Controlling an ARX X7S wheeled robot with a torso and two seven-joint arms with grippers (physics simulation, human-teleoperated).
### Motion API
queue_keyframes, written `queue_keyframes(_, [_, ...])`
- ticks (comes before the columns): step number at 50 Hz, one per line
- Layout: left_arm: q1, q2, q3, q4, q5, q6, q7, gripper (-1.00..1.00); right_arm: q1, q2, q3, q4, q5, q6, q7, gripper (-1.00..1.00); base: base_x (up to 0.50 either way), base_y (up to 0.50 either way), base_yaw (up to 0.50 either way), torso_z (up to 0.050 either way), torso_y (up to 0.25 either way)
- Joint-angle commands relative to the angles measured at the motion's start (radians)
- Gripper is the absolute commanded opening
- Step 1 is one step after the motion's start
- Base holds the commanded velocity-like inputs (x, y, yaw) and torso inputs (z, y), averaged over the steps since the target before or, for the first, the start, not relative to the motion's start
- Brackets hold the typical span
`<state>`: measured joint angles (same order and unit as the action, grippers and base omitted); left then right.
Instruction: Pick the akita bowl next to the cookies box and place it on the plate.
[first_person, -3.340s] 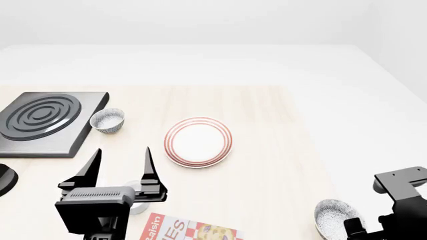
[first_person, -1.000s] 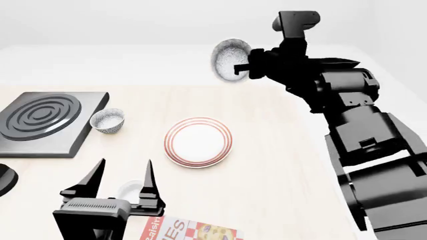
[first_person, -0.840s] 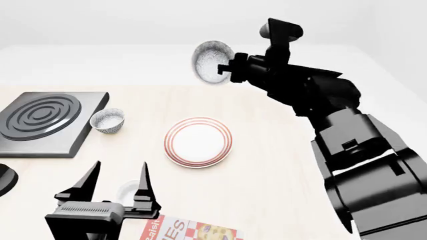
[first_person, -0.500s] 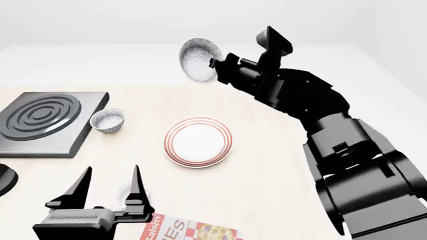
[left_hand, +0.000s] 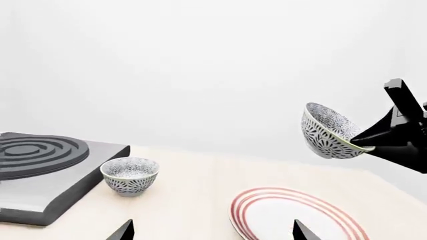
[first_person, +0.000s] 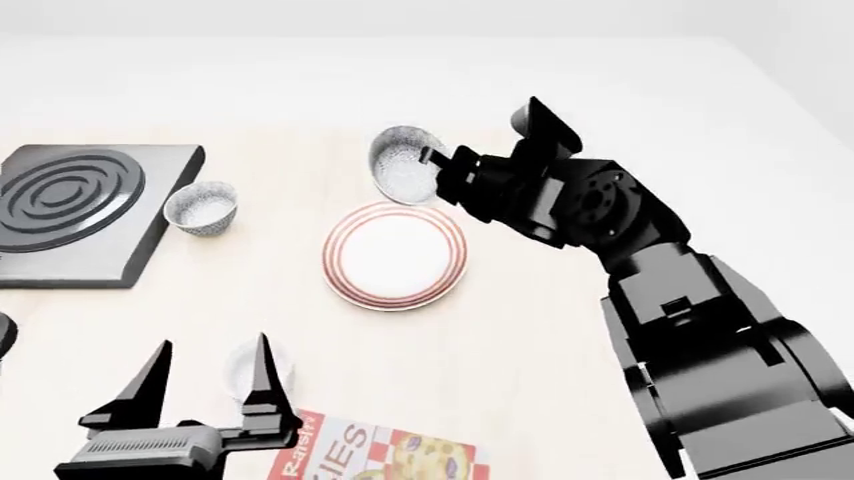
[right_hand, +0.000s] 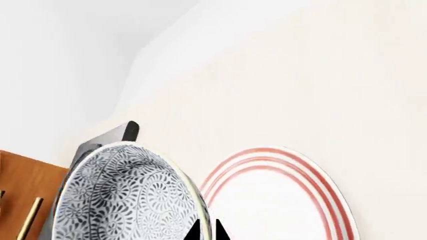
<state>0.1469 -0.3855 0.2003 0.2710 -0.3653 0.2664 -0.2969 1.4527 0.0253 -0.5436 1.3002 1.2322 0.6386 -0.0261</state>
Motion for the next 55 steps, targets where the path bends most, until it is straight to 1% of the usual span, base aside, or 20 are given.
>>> queue_keyframes(1, [0.007,0.023,-0.019,0.001,0.029,0.011,0.011,1.00,0.016,-0.025,0.048,0.009,-0.008,0.078,-0.025,-1.00,0.00,0.00,0.00,0.000,-0.250])
queue_keyframes(6, [0.007,0.020,-0.015,0.000,0.019,0.014,0.019,1.00,0.019,-0.025,-0.055,0.009,0.070,0.068,-0.055,-1.00,0.00,0.00,0.00,0.000,-0.229])
queue_keyframes(11, [0.000,0.019,-0.012,-0.005,0.011,0.004,0.019,1.00,0.020,-0.025,-0.106,0.009,0.102,0.061,-0.061,-1.00,0.00,0.00,0.00,0.000,0.000])
queue_keyframes(14, [0.000,0.019,-0.012,-0.003,0.011,0.003,0.017,1.00,0.019,-0.025,-0.170,0.009,0.143,0.057,-0.055,-1.00,0.00,0.00,0.00,0.000,0.000])
queue_keyframes(15, [-0.001,0.020,-0.012,-0.006,0.009,0.005,0.018,1.00,0.015,-0.025,-0.166,0.009,0.153,0.060,-0.028,-1.00,0.00,0.00,0.00,0.000,0.000])
queue_keyframes(17, [-0.004,0.020,-0.011,-0.010,0.007,0.005,0.019,1.00,0.018,-0.025,-0.165,0.009,0.152,0.069,-0.034,-1.00,0.00,0.00,0.00,0.000,0.000])
queue_keyframes(20, [-0.003,0.021,-0.013,-0.012,0.009,0.012,0.019,1.00,0.016,-0.025,-0.072,0.009,0.136,0.112,-0.021,-1.00,0.00,0.00,0.00,0.000,0.000])
queue_keyframes(21, [-0.002,0.021,-0.012,-0.014,0.012,0.017,0.020,1.00,0.017,-0.025,-0.080,0.009,0.132,0.105,-0.018,-1.00,0.00,0.00,0.00,0.000,-0.129])
queue_keyframes(23, [0.001,0.023,-0.011,-0.018,0.024,0.028,0.019,1.00,0.019,-0.025,-0.114,0.009,0.160,0.092,-0.010,-1.00,0.00,0.00,0.00,0.004,-0.250])
queue_keyframes(28, [0.009,0.022,-0.009,-0.014,0.022,0.030,0.019,1.00,0.032,-0.025,-0.283,0.009,0.291,0.027,-0.022,-1.00,0.00,0.00,0.00,0.004,-0.250])
queue_keyframes(32, [0.011,0.020,0.004,-0.014,0.022,0.013,0.021,1.00,0.026,-0.024,-0.235,0.009,0.254,0.017,-0.027,-1.00,0.00,0.00,0.00,0.000,0.000])
queue_keyframes(35, [0.018,0.018,0.008,-0.009,0.027,0.019,0.023,1.00,0.024,-0.024,-0.144,0.009,0.187,0.002,-0.039,-1.00,0.00,0.00,0.00,0.000,0.000])
queue_keyframes(38, [0.019,0.018,0.010,-0.010,0.026,0.022,0.025,1.00,0.015,-0.025,-0.051,0.009,0.108,-0.006,-0.018,-1.00,0.00,0.00,0.00,0.000,0.000])
queue_keyframes(39, [0.019,0.019,0.010,-0.012,0.024,0.024,0.025,1.00,0.012,-0.025,-0.037,0.009,0.088,-0.002,-0.010,-1.00,0.00,0.00,0.00,0.000,0.000])
queue_keyframes(41, [0.017,0.020,0.010,-0.017,0.021,0.024,0.027,1.00,0.005,-0.025,-0.062,0.009,0.096,-0.006,-0.005,-1.00,0.00,0.00,0.00,0.000,0.000])
queue_keyframes(45, [0.021,0.019,0.008,-0.020,0.013,0.032,0.028,1.00,0.010,-0.025,-0.184,0.009,0.207,-0.054,0.002,-1.00,0.00,0.00,0.00,0.000,0.000])
queue_keyframes(47, [0.022,0.020,0.007,-0.024,0.008,0.033,0.029,1.00,0.016,-0.025,-0.299,0.009,0.294,-0.087,0.012,-1.00,0.00,0.00,0.00,0.000,0.000])
queue_keyframes(51, [0.029,0.019,0.003,-0.018,-0.005,0.036,0.027,1.00,0.021,-0.025,-0.629,0.009,0.575,-0.137,0.026,-1.00,0.00,0.00,0.00,0.000,0.000])
queue_keyframes(55, [0.030,0.021,0.001,-0.019,-0.015,0.027,0.020,1.00,0.048,-0.025,-1.069,0.009,0.987,-0.205,-0.022,-1.00,0.00,0.00,0.00,0.000,0.000])
